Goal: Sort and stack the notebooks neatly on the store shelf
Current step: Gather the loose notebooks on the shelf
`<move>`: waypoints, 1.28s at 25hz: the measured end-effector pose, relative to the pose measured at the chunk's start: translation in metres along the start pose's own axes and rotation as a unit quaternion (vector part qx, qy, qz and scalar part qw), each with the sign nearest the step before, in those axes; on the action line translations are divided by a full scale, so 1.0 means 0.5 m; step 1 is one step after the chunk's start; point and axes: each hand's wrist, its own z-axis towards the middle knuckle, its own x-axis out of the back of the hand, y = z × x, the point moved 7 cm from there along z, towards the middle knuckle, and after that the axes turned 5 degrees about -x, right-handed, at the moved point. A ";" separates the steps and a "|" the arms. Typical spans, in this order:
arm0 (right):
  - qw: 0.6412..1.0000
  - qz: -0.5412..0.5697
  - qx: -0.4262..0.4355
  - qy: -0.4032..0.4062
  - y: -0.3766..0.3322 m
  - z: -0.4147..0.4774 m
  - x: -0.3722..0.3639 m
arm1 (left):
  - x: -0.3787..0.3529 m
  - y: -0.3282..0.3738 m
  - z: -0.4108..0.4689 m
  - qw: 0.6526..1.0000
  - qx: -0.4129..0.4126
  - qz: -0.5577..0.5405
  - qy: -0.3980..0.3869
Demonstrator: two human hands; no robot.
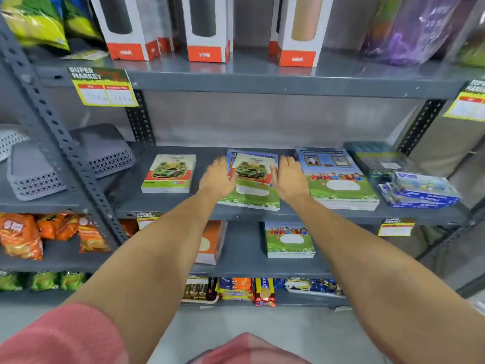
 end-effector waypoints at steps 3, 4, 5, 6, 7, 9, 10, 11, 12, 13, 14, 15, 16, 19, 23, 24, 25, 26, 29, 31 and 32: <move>0.994 0.058 -0.072 -0.058 0.016 0.044 -0.083 | -0.063 -0.046 0.053 0.994 0.059 -0.063 -0.072; 0.988 0.072 -0.095 -0.096 0.021 0.048 -0.116 | -0.085 -0.052 0.058 0.989 0.073 -0.074 -0.103; 0.981 0.086 -0.119 -0.123 0.028 0.061 -0.149 | -0.107 -0.057 0.075 0.986 0.076 -0.082 -0.123; 0.974 0.099 -0.142 -0.147 0.035 0.073 -0.176 | -0.123 -0.056 0.089 0.984 0.076 -0.085 -0.138; 0.967 0.108 -0.164 -0.163 0.045 0.081 -0.196 | -0.136 -0.056 0.102 0.983 0.076 -0.082 -0.146; 0.951 0.128 -0.222 -0.172 0.073 0.094 -0.217 | -0.154 -0.065 0.126 0.983 0.086 -0.063 -0.149; 0.941 0.146 -0.251 -0.172 0.086 0.103 -0.228 | -0.163 -0.074 0.140 0.983 0.100 -0.052 -0.141; 0.931 0.173 -0.277 -0.164 0.096 0.112 -0.234 | -0.167 -0.081 0.155 0.984 0.117 -0.046 -0.123; 0.922 0.196 -0.293 -0.159 0.101 0.121 -0.240 | -0.164 -0.085 0.166 0.985 0.135 -0.043 -0.100; 0.914 0.218 -0.304 -0.155 0.104 0.126 -0.241 | -0.161 -0.089 0.174 0.984 0.152 -0.041 -0.086; 0.907 0.235 -0.315 -0.149 0.111 0.133 -0.246 | -0.156 -0.091 0.180 0.981 0.171 -0.044 -0.079; 0.896 0.252 -0.336 -0.145 0.120 0.137 -0.250 | -0.153 -0.094 0.185 0.977 0.192 -0.054 -0.075; 0.879 0.272 -0.364 -0.142 0.129 0.138 -0.254 | -0.154 -0.099 0.184 0.970 0.218 -0.077 -0.079; 0.826 0.345 -0.418 -0.154 0.136 0.140 -0.271 | -0.151 -0.121 0.180 0.942 0.266 -0.192 -0.074; 0.834 0.390 -0.356 -0.160 0.025 0.176 -0.269 | -0.072 -0.195 0.179 0.928 0.259 -0.266 -0.030; 0.839 0.398 -0.334 -0.163 -0.017 0.184 -0.273 | -0.038 -0.222 0.175 0.933 0.254 -0.256 -0.016; 0.843 0.402 -0.314 -0.173 -0.068 0.184 -0.279 | -0.002 -0.258 0.170 0.937 0.251 -0.241 -0.004; 0.845 0.407 -0.298 -0.178 -0.115 0.181 -0.290 | 0.030 -0.294 0.162 0.943 0.250 -0.221 0.003; 0.846 0.412 -0.275 -0.198 -0.239 0.154 -0.336 | 0.097 -0.408 0.120 0.952 0.271 -0.142 0.013; 0.859 0.383 -0.257 -0.221 -0.292 0.128 -0.371 | 0.107 -0.467 0.090 0.954 0.285 -0.092 0.002; 0.866 0.367 -0.251 -0.228 -0.306 0.116 -0.387 | 0.102 -0.485 0.077 0.955 0.290 -0.057 -0.017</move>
